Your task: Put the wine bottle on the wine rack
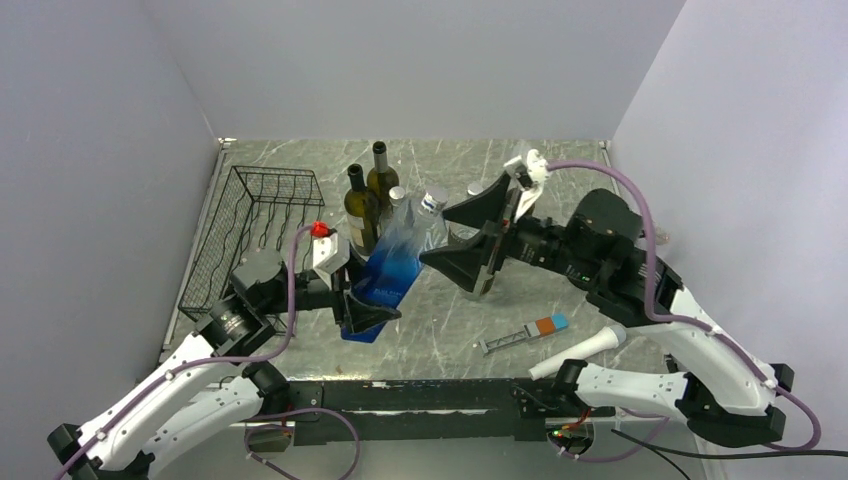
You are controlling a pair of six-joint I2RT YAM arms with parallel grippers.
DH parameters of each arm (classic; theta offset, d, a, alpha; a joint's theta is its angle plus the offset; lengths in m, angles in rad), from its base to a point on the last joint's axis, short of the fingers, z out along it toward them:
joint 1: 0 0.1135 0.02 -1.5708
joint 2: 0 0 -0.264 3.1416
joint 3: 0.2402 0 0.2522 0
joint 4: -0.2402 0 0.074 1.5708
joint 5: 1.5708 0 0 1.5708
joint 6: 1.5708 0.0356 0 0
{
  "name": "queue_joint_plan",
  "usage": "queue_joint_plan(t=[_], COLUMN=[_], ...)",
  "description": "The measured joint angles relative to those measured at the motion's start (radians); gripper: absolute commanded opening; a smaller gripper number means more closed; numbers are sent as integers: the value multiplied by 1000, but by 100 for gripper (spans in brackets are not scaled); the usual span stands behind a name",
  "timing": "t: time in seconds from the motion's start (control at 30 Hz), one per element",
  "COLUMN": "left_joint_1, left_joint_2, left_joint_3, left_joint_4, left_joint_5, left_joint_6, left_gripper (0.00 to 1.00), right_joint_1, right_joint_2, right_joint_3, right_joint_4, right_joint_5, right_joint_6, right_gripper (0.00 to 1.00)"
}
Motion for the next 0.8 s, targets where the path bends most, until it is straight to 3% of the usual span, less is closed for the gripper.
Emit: queue_joint_plan(t=[0.17,0.47,0.8], left_joint_1=[8,10,10], left_joint_2=[8,-11,-30], left_joint_3=[99,138,146], left_joint_4=[-198,-396,-488], left_joint_5=[-129,-251,-309], left_joint_6=[87,193,224], left_gripper=[1,1,1], right_joint_1=[-1,-1,-1], right_joint_2=[-64,-115,-106], right_joint_3=[3,57,94], right_joint_4=[-10,-60,-116], right_joint_5=[63,118,108], right_joint_6=[-38,-116,-154], right_gripper=[100,100,100])
